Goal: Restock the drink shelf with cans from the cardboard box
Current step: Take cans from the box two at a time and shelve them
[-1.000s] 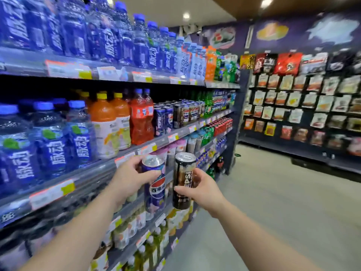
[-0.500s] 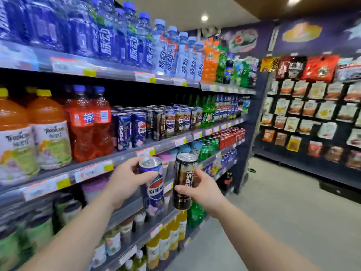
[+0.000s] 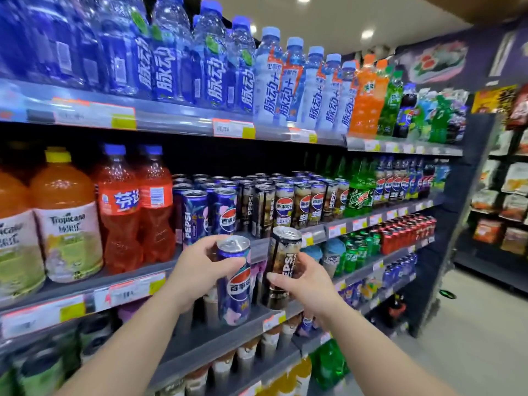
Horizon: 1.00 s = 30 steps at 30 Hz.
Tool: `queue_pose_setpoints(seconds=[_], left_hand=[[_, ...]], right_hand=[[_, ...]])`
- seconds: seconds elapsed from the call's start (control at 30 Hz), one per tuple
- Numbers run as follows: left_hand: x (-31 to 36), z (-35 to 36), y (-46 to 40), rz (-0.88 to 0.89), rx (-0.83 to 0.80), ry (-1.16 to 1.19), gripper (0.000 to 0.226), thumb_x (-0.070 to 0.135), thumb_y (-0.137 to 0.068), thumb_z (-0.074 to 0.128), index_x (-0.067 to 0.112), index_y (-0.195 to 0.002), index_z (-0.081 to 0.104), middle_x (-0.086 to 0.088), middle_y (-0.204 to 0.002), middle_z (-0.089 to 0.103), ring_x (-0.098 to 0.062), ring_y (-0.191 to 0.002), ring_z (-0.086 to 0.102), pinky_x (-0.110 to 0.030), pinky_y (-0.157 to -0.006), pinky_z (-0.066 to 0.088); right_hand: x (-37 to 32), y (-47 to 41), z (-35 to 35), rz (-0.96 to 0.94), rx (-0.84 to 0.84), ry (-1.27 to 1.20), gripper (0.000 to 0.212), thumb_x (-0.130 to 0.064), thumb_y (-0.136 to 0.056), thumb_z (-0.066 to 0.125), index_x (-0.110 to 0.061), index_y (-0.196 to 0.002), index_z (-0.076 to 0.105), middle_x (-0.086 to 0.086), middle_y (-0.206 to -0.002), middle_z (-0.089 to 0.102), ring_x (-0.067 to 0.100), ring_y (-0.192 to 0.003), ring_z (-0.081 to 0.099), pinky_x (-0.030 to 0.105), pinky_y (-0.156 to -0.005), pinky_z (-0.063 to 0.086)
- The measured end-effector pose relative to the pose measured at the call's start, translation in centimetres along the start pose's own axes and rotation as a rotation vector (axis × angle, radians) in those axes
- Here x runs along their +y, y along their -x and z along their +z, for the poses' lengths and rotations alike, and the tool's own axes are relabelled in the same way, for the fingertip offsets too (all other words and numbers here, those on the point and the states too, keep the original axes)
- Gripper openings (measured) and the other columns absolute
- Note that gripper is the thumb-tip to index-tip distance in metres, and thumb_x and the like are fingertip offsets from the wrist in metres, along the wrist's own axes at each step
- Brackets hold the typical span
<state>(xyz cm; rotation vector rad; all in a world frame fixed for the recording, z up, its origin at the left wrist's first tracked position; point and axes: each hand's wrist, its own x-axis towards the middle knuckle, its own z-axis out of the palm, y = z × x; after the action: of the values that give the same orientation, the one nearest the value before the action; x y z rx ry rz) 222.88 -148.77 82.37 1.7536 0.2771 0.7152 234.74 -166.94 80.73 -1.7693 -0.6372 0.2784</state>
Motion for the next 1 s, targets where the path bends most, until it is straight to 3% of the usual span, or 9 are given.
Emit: queue_pose_setpoints(seconds=[0.1,0.2,0.27,0.37,0.5,0.57,0.7,0.87,1.0], left_hand=[[-0.1,0.1,-2.6,-0.002,0.041,0.001,0.031,0.013,-0.071,0.082,0.024,-0.098,0.071,0.006,-0.091,0.076,-0.016,-0.089,0.070,-0.035,-0.081,0.056],[0.6,0.3,-5.1,0.015,0.087,-0.002,0.029,0.011,-0.072,0.081,0.027,-0.094,0.071,0.008,-0.095,0.075,-0.013,-0.093,0.069,-0.023,-0.078,0.056],[1.1,0.5,-6.6,0.031,0.116,-0.033,0.030,0.013,-0.071,0.082,0.026,-0.096,0.071,0.006,-0.097,0.074,-0.011,-0.092,0.068,-0.021,-0.075,0.054],[2.0,1.0,-8.4,0.046,0.144,-0.083,0.030,0.018,-0.072,0.081,0.024,-0.099,0.070,0.006,-0.085,0.073,-0.001,-0.068,0.067,-0.012,-0.053,0.048],[3.0,2.3,-10.6,0.079,0.213,-0.125,0.032,0.026,-0.069,0.082,0.025,-0.098,0.070,0.007,-0.092,0.074,-0.006,-0.083,0.069,-0.021,-0.070,0.051],[3.3,3.1,-11.6,0.075,0.241,-0.147,0.032,0.028,-0.068,0.082,0.025,-0.098,0.070,0.007,-0.092,0.074,-0.008,-0.085,0.069,-0.026,-0.076,0.053],[4.1,4.7,-13.7,0.090,0.292,-0.224,0.039,0.036,-0.063,0.083,0.026,-0.097,0.070,0.008,-0.092,0.075,-0.010,-0.087,0.070,-0.032,-0.079,0.056],[4.9,6.2,-15.7,0.141,0.323,-0.610,0.049,0.059,-0.059,0.075,0.035,-0.101,0.066,0.016,-0.094,0.072,-0.005,-0.090,0.066,-0.034,-0.086,0.051],[4.5,5.9,-17.1,0.151,0.346,-1.046,0.071,0.082,-0.055,0.049,0.037,-0.109,0.062,0.010,-0.097,0.068,-0.016,-0.101,0.059,-0.042,-0.095,0.043]], right_hand=[[-0.4,-3.4,-0.3,-0.041,-0.019,0.024,0.095,-0.036,-0.074,0.083,-0.012,-0.149,0.029,-0.007,-0.131,0.052,0.012,-0.118,0.051,0.026,-0.098,0.043],[-1.5,-6.5,-0.4,-0.059,-0.013,0.004,0.087,-0.029,-0.076,0.082,-0.012,-0.146,0.034,-0.012,-0.121,0.055,0.006,-0.103,0.054,0.022,-0.089,0.047],[-2.1,-8.3,-0.6,-0.088,-0.002,0.008,0.095,-0.037,-0.072,0.083,-0.013,-0.148,0.032,-0.007,-0.135,0.051,0.009,-0.114,0.050,0.027,-0.097,0.043],[-2.9,-10.5,-0.9,-0.141,0.003,0.038,0.103,-0.046,-0.070,0.082,-0.014,-0.151,0.027,-0.001,-0.149,0.042,0.016,-0.132,0.043,0.027,-0.102,0.037],[-3.0,-13.5,-2.0,-0.185,-0.003,0.006,0.098,-0.044,-0.075,0.079,-0.017,-0.151,0.025,0.001,-0.155,0.034,0.022,-0.137,0.038,0.027,-0.100,0.034],[-2.7,-14.8,-2.4,-0.181,0.002,-0.010,0.100,-0.048,-0.072,0.080,-0.019,-0.151,0.026,0.001,-0.153,0.036,0.024,-0.131,0.046,0.039,-0.107,0.041],[-2.3,-16.9,-3.8,-0.194,-0.028,-0.011,0.094,-0.046,-0.073,0.080,-0.017,-0.149,0.032,-0.002,-0.126,0.050,0.018,-0.113,0.053,0.040,-0.099,0.047],[-1.4,-19.2,-6.1,-0.216,-0.107,-0.042,0.090,-0.040,-0.075,0.081,-0.018,-0.148,0.034,-0.006,-0.140,0.047,0.006,-0.114,0.041,0.027,-0.097,0.034],[-1.0,-19.8,-6.2,-0.217,-0.163,-0.022,0.077,-0.046,-0.069,0.082,-0.025,-0.134,0.047,-0.019,-0.122,0.055,0.006,-0.112,0.054,0.032,-0.101,0.042]])
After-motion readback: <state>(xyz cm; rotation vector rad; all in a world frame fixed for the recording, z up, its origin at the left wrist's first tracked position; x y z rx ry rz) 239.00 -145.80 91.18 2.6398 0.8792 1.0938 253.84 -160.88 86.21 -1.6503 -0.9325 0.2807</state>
